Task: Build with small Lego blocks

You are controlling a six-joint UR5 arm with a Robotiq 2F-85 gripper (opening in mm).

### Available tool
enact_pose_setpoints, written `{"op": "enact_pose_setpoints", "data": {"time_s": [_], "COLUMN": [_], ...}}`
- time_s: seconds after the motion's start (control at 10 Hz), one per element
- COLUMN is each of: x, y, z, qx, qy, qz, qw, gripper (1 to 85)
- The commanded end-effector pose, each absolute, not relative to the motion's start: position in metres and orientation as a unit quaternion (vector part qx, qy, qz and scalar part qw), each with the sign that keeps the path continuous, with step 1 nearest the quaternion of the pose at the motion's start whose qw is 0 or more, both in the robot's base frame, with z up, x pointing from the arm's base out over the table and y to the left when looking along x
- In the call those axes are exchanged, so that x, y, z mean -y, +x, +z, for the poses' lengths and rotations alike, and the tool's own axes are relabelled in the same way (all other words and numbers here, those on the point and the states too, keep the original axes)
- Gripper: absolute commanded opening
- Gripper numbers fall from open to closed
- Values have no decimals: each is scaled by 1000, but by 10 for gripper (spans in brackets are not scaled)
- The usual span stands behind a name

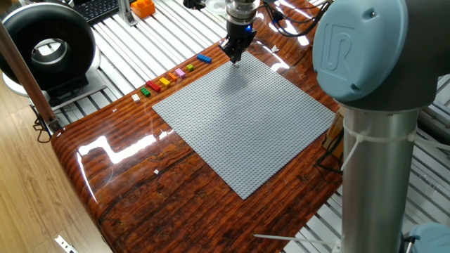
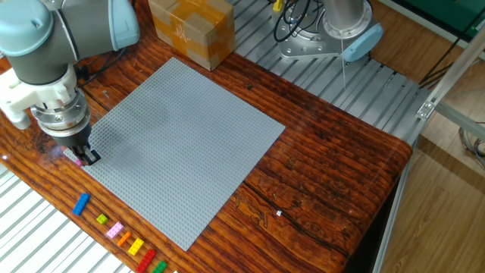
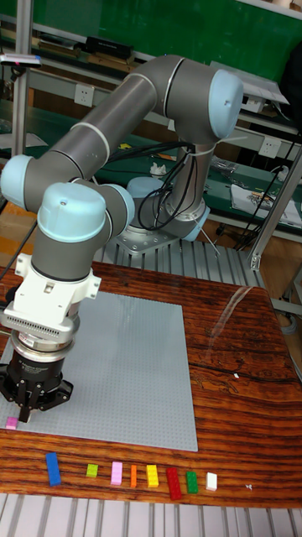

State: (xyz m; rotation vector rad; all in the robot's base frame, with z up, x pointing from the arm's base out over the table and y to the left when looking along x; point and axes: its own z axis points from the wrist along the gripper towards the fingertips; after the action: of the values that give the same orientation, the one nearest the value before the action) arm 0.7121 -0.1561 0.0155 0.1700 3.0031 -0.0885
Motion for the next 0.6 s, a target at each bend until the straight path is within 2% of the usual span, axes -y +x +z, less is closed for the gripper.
{"op": "enact_pose_setpoints", "data": {"time_s": [0.0, 0.5], "x": [156, 166], "y": [717, 720], "z": [14, 10], "qx": [-995, -995], "qy": [63, 46], "qz": [-24, -22], "qw": [76, 84], "gripper": [10, 10]}}
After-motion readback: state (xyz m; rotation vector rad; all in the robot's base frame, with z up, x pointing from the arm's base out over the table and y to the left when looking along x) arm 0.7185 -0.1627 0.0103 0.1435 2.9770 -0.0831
